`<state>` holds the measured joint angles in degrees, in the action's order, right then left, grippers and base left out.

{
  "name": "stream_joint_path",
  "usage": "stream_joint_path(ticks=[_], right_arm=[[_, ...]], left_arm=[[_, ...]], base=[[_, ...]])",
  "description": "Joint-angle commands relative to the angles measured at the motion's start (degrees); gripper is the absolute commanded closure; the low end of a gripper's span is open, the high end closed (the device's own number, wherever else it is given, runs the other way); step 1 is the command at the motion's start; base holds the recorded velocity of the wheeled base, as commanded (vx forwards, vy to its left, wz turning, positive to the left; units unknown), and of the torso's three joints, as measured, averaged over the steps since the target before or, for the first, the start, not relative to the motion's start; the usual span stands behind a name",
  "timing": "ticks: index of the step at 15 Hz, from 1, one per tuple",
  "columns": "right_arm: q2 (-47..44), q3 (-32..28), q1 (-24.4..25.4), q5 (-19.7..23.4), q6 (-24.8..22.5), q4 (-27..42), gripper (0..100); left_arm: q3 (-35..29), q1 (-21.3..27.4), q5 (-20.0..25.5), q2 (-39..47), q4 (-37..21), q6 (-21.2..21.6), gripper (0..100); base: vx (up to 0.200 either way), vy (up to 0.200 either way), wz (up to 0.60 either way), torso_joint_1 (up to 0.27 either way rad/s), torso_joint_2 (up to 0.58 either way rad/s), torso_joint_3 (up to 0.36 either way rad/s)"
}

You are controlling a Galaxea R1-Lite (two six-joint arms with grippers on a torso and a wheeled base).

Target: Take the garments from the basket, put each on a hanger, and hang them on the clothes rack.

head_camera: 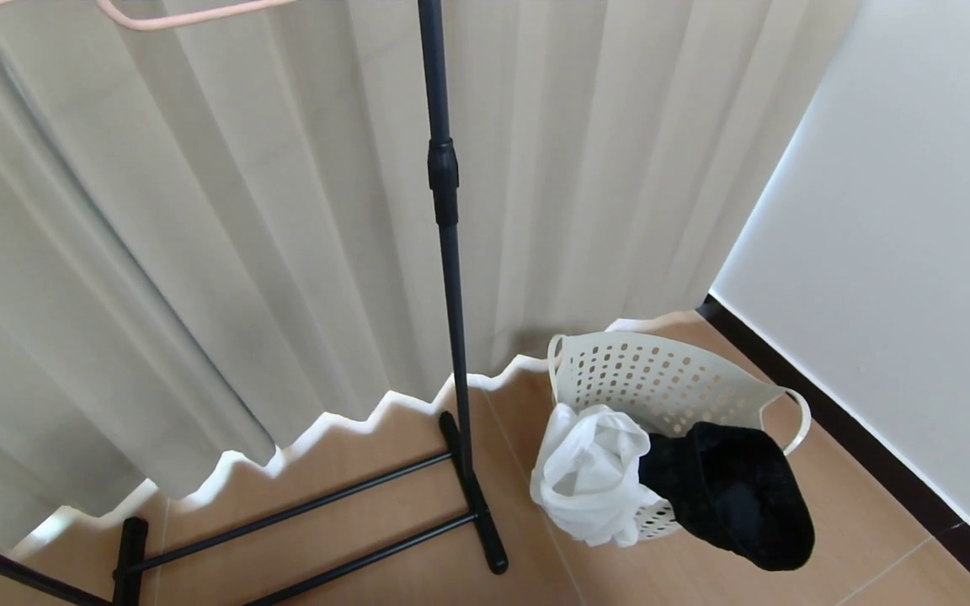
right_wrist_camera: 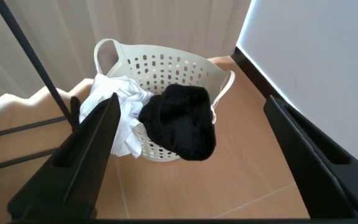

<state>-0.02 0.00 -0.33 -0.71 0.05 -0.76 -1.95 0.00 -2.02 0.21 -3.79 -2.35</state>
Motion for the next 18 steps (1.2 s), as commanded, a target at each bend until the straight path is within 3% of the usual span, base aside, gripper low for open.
stream_joint_path(ticks=[1, 18], right_arm=[[0.0, 0.0, 0.0, 0.0, 0.0, 0.1, 0], [-2.5, 0.0, 0.3, 0.6, -0.5, 0.8, 0]], left_arm=[[0.0, 0.0, -0.1, 0.0, 0.0, 0.0, 0], [0.0, 0.0, -0.1, 0.0, 0.0, 0.0, 0]], base=[[0.0, 0.0, 0.0, 0.007, 0.0, -0.203], [0.0, 0.0, 0.0, 0.002, 0.0, -0.201]])
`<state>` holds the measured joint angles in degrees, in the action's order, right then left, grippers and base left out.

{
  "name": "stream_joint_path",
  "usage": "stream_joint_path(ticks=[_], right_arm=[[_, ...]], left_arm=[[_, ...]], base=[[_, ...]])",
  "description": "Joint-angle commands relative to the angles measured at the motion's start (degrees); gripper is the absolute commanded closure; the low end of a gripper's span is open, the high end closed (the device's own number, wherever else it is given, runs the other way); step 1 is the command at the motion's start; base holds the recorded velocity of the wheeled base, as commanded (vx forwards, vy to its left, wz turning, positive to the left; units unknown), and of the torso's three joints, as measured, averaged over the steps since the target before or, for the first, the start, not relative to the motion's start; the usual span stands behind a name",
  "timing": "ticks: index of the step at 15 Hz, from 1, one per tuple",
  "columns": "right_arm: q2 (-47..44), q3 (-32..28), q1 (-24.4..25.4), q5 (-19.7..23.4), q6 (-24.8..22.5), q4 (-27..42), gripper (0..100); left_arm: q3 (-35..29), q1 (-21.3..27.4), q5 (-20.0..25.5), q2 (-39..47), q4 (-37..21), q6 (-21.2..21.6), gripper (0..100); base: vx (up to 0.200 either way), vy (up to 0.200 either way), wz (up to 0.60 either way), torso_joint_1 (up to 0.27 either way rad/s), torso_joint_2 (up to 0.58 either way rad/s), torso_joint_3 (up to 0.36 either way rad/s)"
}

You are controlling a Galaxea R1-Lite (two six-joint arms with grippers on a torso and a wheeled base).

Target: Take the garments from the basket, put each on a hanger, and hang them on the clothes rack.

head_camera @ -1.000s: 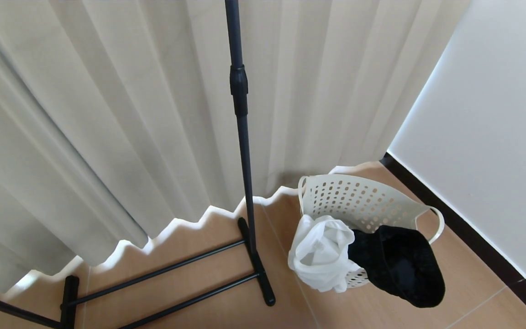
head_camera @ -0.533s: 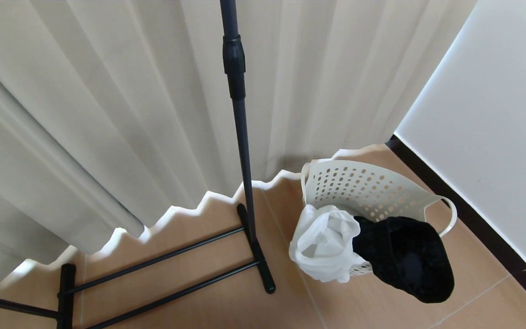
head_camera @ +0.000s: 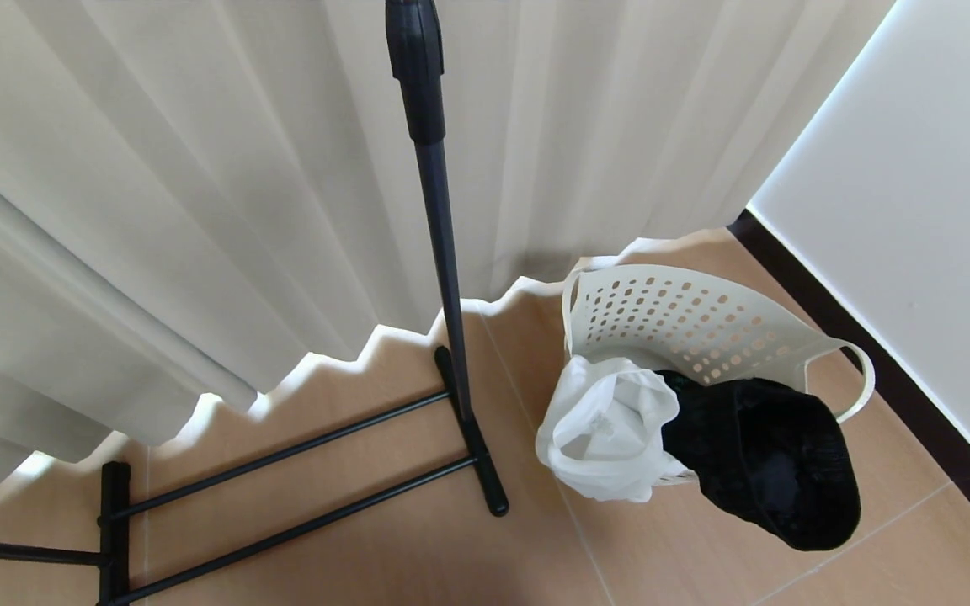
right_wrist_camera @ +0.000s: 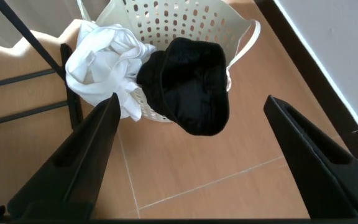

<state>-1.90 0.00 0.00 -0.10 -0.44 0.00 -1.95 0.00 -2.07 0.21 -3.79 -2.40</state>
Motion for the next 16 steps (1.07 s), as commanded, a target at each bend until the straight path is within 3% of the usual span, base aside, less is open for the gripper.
stream_joint_path(ticks=[1, 3, 5, 6, 7, 8, 9, 10, 13, 14, 15, 16], right_arm=[[-3.2, 0.0, 0.0, 0.0, -0.2, 0.1, 0], [-18.6, 0.0, 1.5, 3.1, -4.0, -1.3, 0], [-36.7, -2.3, 5.4, 3.9, -4.1, -12.6, 0], [-50.2, -4.9, 5.8, 3.8, -4.4, -21.4, 0], [-60.3, -8.8, 6.7, 3.8, -5.7, -25.0, 0], [-64.0, -11.0, 7.6, 3.8, -7.0, -25.6, 0], [-74.5, -19.2, 10.5, 3.6, -11.7, -25.4, 0], [-81.3, -24.5, 12.2, 2.2, -14.5, -25.4, 0], [-97.1, -38.9, 17.6, -9.0, -20.7, -25.8, 0], [-97.5, -39.4, 17.6, -9.2, -20.9, -25.8, 0], [-104.9, -48.7, 17.7, -12.1, -24.6, -25.4, 0], [-107.7, -51.9, 17.7, -13.6, -25.4, -25.4, 0]], left_arm=[[0.0, 0.0, 0.0, 0.0, 0.0, -0.1, 0], [0.0, 0.0, 0.0, 0.0, 0.0, 0.0, 0], [0.0, 0.0, 0.0, 0.0, 0.0, 0.0, 0], [0.0, 0.0, 0.0, 0.0, 0.0, 0.0, 0], [0.0, 0.0, 0.0, 0.0, 0.0, 0.0, 0], [0.0, 0.0, 0.0, 0.0, 0.0, 0.0, 0], [0.0, 0.0, 0.0, 0.0, 0.0, 0.0, 0], [0.0, 0.0, 0.0, 0.0, 0.0, -0.1, 0], [0.0, 0.0, 0.0, 0.0, 0.0, 0.0, 0], [0.0, 0.0, 0.0, 0.0, 0.0, 0.0, 0], [0.0, 0.0, 0.0, 0.0, 0.0, 0.0, 0], [0.0, 0.0, 0.0, 0.0, 0.0, 0.0, 0]], base=[[0.0, 0.0, 0.0, 0.007, 0.0, -0.193], [0.0, 0.0, 0.0, 0.005, 0.0, -0.093], [0.0, 0.0, 0.0, 0.0, 0.0, 0.0], [0.0, 0.0, 0.0, 0.0, 0.0, 0.0], [0.0, 0.0, 0.0, 0.0, 0.0, 0.0], [0.0, 0.0, 0.0, 0.0, 0.0, 0.0], [0.0, 0.0, 0.0, 0.0, 0.0, 0.0], [0.0, 0.0, 0.0, 0.0, 0.0, 0.0], [0.0, 0.0, 0.0, 0.0, 0.0, 0.0], [0.0, 0.0, 0.0, 0.0, 0.0, 0.0], [0.0, 0.0, 0.0, 0.0, 0.0, 0.0], [0.0, 0.0, 0.0, 0.0, 0.0, 0.0]])
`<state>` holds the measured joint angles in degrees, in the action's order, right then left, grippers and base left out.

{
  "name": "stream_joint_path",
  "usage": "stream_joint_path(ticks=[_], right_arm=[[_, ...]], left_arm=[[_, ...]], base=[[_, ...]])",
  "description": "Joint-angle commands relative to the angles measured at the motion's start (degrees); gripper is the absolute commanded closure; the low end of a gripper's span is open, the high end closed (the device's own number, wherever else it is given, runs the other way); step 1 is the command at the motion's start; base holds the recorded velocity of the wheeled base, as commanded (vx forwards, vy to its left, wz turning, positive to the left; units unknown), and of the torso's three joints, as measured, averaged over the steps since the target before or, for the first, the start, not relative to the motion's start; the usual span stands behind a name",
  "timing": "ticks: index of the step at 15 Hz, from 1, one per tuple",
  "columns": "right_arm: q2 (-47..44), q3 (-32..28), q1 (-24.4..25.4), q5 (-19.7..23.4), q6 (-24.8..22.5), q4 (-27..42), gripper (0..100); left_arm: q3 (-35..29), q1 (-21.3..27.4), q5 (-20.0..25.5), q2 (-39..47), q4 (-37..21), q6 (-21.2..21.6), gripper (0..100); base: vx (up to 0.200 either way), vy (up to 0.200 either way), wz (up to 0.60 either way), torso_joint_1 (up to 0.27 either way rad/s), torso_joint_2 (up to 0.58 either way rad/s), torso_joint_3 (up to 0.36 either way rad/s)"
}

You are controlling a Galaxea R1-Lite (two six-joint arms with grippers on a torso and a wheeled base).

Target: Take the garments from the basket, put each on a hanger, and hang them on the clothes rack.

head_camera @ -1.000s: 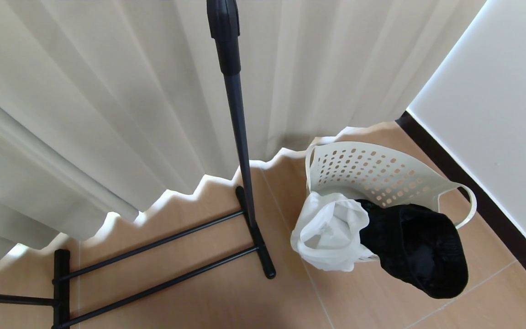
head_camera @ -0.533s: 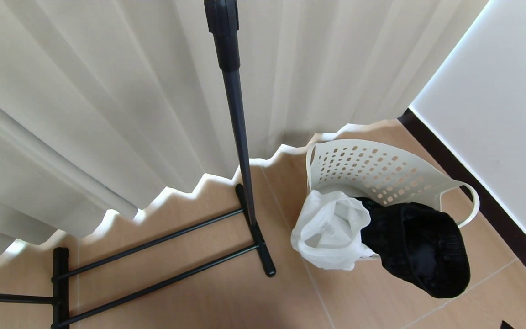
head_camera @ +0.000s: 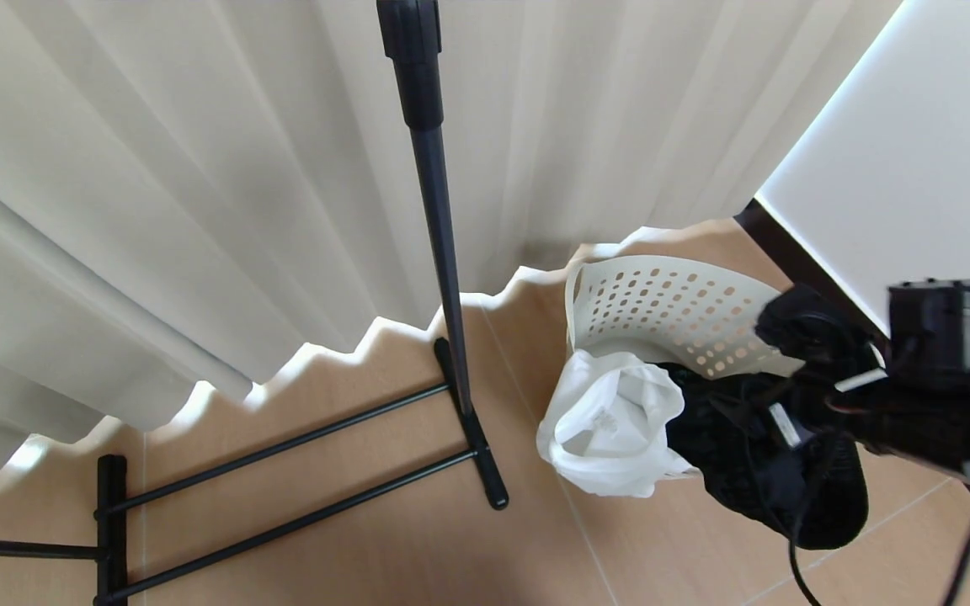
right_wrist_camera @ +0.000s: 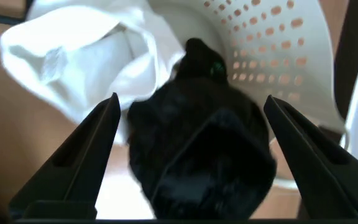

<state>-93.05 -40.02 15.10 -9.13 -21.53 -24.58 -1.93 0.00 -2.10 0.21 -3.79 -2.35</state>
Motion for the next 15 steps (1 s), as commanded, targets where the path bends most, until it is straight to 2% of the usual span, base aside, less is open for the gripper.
stream_joint_path(ticks=[1, 4, 15], right_arm=[[-20.4, -16.1, 2.6, -7.2, -5.4, -0.7, 0], [-23.2, -18.7, 2.6, -8.7, -7.2, -0.1, 0], [-29.3, -22.7, 1.9, -8.8, -7.1, -0.5, 0]], left_arm=[[0.0, 0.0, 0.0, 0.0, 0.0, 0.0, 0], [0.0, 0.0, 0.0, 0.0, 0.0, 0.0, 0], [0.0, 0.0, 0.0, 0.0, 0.0, 0.0, 0]], base=[[0.0, 0.0, 0.0, 0.0, 0.0, 0.0], [0.0, 0.0, 0.0, 0.0, 0.0, 0.0], [0.0, 0.0, 0.0, 0.0, 0.0, 0.0]])
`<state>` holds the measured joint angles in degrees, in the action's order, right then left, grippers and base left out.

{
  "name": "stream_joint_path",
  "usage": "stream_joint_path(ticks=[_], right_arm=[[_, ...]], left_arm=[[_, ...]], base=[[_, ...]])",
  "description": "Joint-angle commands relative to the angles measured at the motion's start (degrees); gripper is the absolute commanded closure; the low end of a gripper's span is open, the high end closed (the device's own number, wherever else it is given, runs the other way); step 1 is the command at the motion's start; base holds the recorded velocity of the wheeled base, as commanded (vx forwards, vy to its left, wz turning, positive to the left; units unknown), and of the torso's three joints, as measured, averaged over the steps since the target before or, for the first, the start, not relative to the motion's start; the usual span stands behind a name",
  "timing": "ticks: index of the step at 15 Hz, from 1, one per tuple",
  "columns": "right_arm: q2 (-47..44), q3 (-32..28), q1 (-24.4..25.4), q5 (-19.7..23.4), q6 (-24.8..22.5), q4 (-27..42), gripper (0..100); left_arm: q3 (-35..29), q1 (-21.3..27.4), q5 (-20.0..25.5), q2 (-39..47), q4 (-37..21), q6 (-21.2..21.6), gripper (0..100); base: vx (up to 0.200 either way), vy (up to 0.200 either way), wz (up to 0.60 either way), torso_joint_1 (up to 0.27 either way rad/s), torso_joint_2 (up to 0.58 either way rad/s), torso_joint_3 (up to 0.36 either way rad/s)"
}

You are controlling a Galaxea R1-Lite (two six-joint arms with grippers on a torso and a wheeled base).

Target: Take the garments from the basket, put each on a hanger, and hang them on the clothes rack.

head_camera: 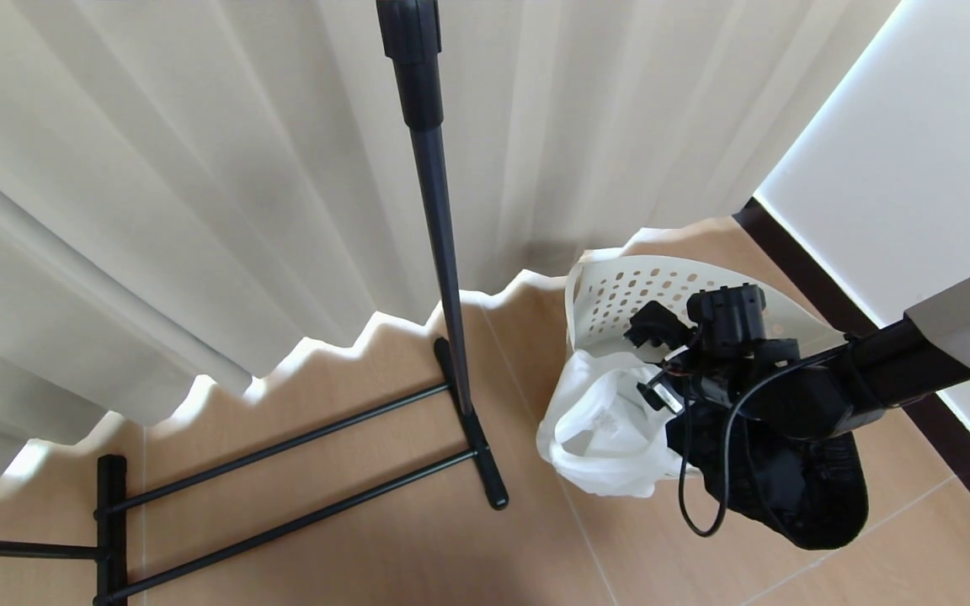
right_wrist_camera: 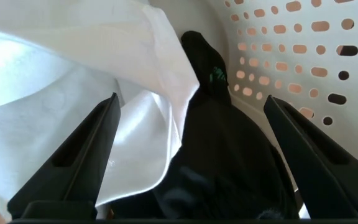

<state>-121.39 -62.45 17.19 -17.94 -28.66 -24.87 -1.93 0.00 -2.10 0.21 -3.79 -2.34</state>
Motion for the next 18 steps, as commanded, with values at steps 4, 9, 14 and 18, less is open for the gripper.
stream_joint_path(ticks=[4, 9, 14, 18], right_arm=[[-4.5, -4.4, -1.1, -0.3, 0.1, -0.4, 0], [-6.5, -7.5, -1.5, 0.1, 0.4, -0.6, 100], [2.1, -1.5, -1.5, 8.0, 12.1, -0.9, 100], [24.0, 18.9, 1.4, 11.6, 18.8, -12.7, 100]], left_arm=[[0.0, 0.0, 0.0, 0.0, 0.0, 0.0, 0], [0.0, 0.0, 0.0, 0.0, 0.0, 0.0, 0], [0.0, 0.0, 0.0, 0.0, 0.0, 0.0, 0], [0.0, 0.0, 0.0, 0.0, 0.0, -0.1, 0]], base=[[0.0, 0.0, 0.0, 0.0, 0.0, 0.0], [0.0, 0.0, 0.0, 0.0, 0.0, 0.0], [0.0, 0.0, 0.0, 0.0, 0.0, 0.0], [0.0, 0.0, 0.0, 0.0, 0.0, 0.0]])
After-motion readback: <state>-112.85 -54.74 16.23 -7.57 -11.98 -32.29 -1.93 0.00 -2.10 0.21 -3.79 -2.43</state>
